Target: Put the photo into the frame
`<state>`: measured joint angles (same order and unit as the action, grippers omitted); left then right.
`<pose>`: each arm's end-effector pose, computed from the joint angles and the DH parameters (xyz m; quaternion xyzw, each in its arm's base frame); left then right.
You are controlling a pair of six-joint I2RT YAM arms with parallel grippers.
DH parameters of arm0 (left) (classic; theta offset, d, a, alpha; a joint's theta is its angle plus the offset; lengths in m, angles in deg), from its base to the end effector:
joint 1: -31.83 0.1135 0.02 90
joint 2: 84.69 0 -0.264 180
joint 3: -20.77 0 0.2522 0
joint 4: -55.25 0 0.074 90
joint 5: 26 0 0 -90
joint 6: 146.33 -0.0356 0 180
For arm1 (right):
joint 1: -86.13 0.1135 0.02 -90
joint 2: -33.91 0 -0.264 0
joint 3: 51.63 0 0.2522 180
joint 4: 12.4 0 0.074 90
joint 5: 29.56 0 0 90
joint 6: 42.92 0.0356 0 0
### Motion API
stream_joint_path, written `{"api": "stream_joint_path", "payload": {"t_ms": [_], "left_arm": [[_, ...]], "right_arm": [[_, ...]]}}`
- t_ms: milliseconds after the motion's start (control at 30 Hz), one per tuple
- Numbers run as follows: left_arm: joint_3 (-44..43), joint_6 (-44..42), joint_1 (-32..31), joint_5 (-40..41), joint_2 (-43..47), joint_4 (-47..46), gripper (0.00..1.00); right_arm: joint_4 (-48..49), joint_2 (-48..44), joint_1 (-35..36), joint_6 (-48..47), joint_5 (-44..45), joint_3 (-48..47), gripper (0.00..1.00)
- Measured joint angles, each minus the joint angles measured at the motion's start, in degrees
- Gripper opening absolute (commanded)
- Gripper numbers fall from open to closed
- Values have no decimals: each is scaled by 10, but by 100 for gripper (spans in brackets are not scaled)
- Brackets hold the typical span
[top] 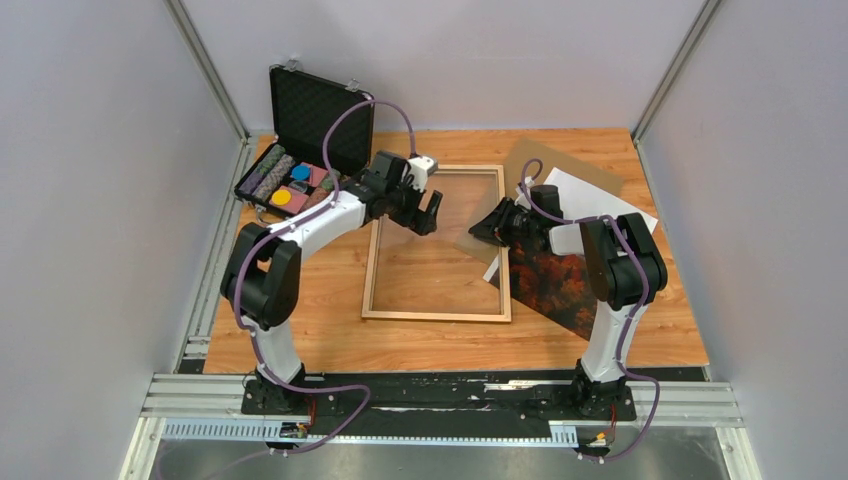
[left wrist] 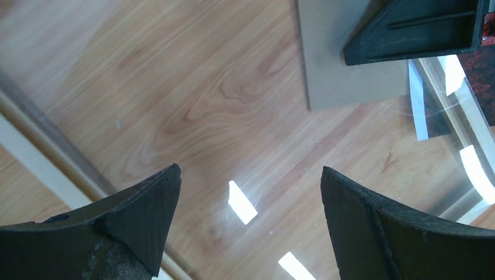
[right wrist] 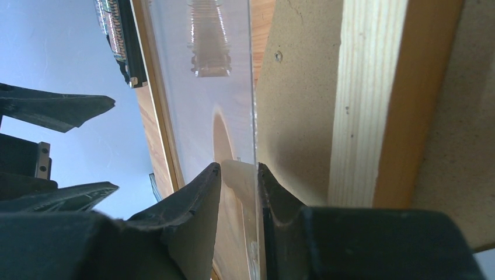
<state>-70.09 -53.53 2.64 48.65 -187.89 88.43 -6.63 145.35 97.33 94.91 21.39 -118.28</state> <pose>0.3468 -0.2046 0.2393 0.2586 0.8816 -0.2222 0.3265 0.3630 0.0947 0.1176 0.1308 0.8529 0.4624 0.2043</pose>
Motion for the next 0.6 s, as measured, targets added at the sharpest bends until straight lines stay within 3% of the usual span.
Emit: {"api": "stream_joint_path", "payload": {"t_ms": [600], "left_arm": [[-50, -38, -57, 57, -67, -26, 96]], "right_arm": [[0, 0, 0, 0, 0, 0, 27]]}}
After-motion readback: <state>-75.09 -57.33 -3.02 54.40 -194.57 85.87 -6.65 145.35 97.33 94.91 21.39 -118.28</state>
